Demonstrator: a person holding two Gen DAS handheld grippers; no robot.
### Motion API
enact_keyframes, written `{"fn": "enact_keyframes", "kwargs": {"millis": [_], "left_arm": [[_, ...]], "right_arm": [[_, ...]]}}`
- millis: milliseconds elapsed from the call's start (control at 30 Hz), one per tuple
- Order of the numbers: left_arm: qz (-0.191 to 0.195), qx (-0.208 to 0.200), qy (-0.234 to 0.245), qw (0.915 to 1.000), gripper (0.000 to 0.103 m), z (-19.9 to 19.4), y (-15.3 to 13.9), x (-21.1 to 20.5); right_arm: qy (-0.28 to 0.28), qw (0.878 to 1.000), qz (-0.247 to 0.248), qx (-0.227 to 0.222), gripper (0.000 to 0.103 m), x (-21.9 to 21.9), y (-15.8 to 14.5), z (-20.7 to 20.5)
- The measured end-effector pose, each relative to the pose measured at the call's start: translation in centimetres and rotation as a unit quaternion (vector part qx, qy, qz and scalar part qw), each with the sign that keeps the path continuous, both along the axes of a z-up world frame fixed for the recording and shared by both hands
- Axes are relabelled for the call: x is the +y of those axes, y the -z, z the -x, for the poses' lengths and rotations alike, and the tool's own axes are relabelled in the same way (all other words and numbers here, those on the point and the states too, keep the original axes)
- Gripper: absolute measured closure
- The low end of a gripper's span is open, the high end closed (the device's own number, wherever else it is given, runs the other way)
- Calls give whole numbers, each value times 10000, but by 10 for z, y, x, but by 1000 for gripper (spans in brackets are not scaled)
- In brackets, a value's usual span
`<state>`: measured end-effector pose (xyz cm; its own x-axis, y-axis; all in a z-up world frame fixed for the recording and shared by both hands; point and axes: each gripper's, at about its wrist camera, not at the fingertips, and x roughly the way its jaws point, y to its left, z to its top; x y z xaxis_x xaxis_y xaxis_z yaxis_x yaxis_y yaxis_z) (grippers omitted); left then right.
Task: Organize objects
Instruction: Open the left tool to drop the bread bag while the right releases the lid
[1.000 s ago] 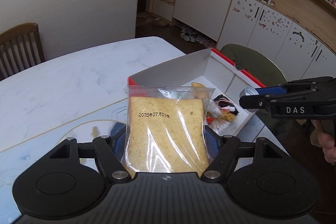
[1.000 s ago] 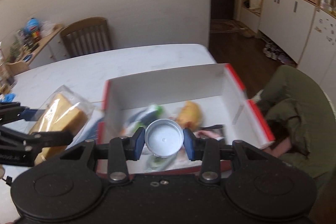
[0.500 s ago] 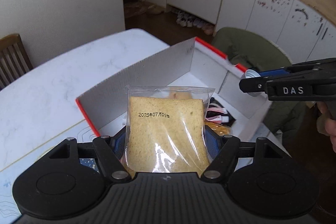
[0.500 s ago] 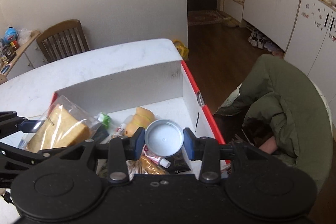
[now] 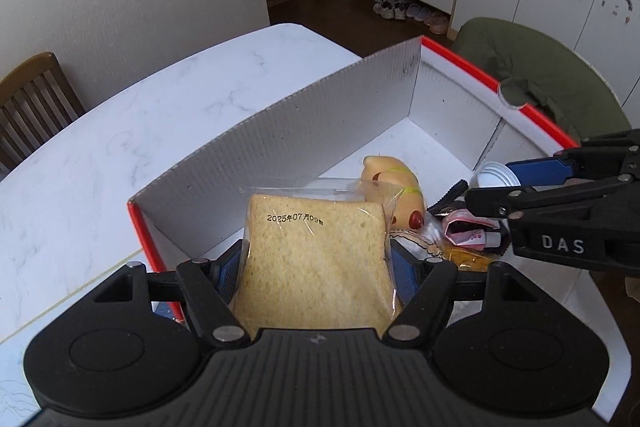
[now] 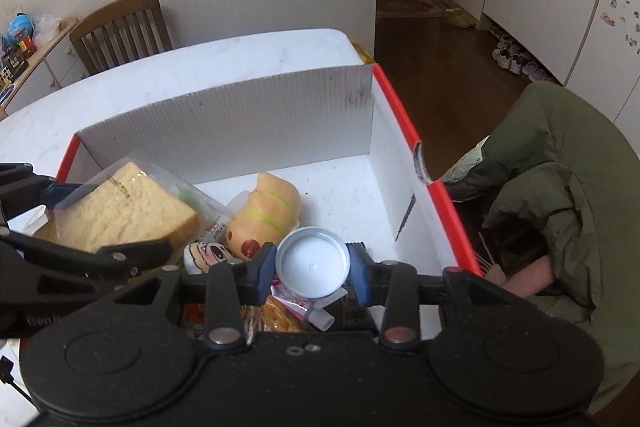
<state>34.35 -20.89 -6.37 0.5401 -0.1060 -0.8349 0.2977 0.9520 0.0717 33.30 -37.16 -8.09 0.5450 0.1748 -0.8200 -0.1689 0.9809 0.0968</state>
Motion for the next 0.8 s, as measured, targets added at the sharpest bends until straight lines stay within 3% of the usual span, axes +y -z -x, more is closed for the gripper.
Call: {"fn": "enact_keyframes", "kwargs": {"millis": [367, 800], "left_arm": [[-36, 244, 125, 9996, 31, 6, 19, -11], [585, 230, 36, 9980, 29, 14, 11, 5]], "right_arm": [[-96, 9997, 138, 190, 65, 1, 12, -1], [-136, 9997, 36, 216, 59, -9, 9, 5]]}}
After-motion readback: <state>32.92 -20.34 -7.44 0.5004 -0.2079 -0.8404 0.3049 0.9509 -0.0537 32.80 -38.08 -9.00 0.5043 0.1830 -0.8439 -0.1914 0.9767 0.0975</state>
